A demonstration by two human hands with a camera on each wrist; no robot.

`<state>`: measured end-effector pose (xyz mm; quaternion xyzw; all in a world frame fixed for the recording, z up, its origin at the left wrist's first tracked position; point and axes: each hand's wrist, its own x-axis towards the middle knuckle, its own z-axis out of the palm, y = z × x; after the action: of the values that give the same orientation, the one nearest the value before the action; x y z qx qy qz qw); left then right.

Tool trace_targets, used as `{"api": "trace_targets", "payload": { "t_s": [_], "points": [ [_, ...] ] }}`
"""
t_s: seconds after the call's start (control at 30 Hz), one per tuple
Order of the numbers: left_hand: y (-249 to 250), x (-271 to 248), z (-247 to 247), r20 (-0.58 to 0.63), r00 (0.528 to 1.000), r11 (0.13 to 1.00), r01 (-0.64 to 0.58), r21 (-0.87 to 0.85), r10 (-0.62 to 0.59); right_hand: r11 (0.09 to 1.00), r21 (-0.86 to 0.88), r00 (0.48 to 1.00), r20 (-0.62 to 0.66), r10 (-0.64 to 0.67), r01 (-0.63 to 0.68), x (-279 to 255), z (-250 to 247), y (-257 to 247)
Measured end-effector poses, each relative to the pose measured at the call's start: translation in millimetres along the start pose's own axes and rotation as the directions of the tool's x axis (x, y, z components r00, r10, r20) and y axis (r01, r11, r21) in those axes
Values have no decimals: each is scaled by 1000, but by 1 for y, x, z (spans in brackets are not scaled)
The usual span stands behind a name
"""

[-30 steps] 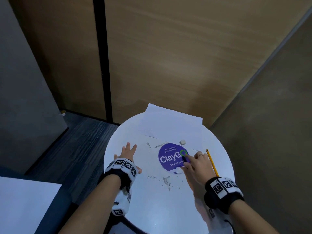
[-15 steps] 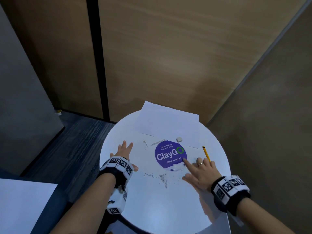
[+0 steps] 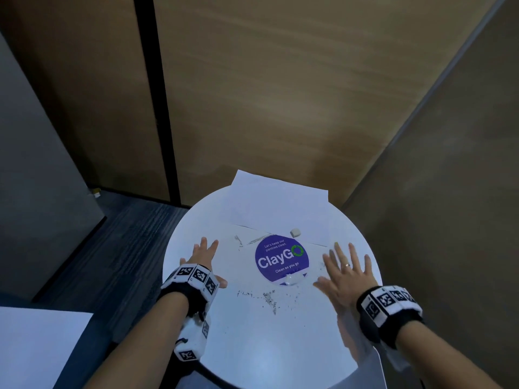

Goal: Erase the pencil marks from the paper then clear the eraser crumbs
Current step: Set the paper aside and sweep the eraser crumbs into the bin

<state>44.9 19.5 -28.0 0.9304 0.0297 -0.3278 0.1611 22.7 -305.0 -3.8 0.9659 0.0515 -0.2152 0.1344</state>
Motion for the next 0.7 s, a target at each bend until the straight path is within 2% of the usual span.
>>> {"api": "trace_targets", "payload": {
  "t_s": [0.07,0.17,0.2,0.33,0.4,0.5,0.53,0.6,0.7],
  "points": [
    [0,0,0,4,1000,1000,-2,-4,2,987,-134,992,-70,-101,91,-13,20,-7],
    [0,0,0,6,1000,1000,0,-7,0,962,-150,956,-149,-252,230,-24,36,-12],
    [0,0,0,3,1000,1000,0,-7,0,966,-128,959,-145,-244,226,-25,34,-10],
    [0,0,0,4,1000,1000,2,-15,-2,998,-31,995,-93,-48,45,3,6,6],
    [-1,0,0,9,1000,1000,-7,-17,7,997,79,1000,1,25,-25,14,-2,12],
    [-1,0,0,5,1000,1000,-7,-20,7,997,80,999,29,21,-23,24,-7,9],
    [-1,0,0,6,1000,1000,-7,-20,7,999,52,999,44,-11,9,22,-7,5],
    [0,0,0,8,1000,1000,-5,-19,5,987,26,987,41,-158,157,15,0,1],
    [0,0,0,5,1000,1000,2,-17,-2,908,-115,915,17,-403,402,-9,6,-5]
  ]
}}
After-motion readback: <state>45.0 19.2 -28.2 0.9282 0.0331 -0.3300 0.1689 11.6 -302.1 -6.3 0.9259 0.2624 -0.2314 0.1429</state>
